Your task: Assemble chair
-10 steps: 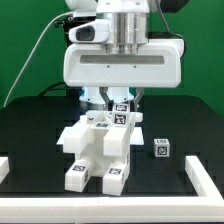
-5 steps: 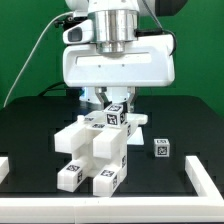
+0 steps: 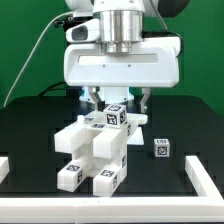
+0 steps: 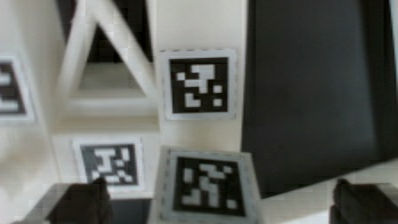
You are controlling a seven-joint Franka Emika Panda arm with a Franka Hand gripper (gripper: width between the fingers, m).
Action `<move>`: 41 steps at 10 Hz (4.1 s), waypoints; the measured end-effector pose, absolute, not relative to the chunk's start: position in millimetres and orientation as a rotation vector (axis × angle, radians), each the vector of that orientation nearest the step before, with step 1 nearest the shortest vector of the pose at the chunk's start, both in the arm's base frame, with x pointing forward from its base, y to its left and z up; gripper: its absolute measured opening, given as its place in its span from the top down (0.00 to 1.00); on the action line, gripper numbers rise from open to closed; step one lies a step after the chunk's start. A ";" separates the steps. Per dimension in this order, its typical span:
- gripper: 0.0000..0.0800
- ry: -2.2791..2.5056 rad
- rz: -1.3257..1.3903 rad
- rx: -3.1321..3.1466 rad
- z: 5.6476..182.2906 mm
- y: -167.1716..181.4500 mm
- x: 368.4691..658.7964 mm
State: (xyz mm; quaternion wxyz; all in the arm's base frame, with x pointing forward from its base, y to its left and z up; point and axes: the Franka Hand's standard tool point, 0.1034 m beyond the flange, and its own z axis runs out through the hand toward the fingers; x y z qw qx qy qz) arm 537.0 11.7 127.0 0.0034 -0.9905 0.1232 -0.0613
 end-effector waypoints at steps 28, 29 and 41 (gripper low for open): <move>0.64 0.244 -0.088 -3.134 127.7 -6.4 545.7; 0.64 0.455 -0.087 -3.102 127.7 -5.2 545.9; 0.19 0.707 -0.117 -3.010 122.3 -0.8 553.7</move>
Offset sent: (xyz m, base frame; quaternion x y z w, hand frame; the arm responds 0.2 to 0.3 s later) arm 0.0000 0.0000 0.0000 0.0000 0.0000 -0.1938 0.9810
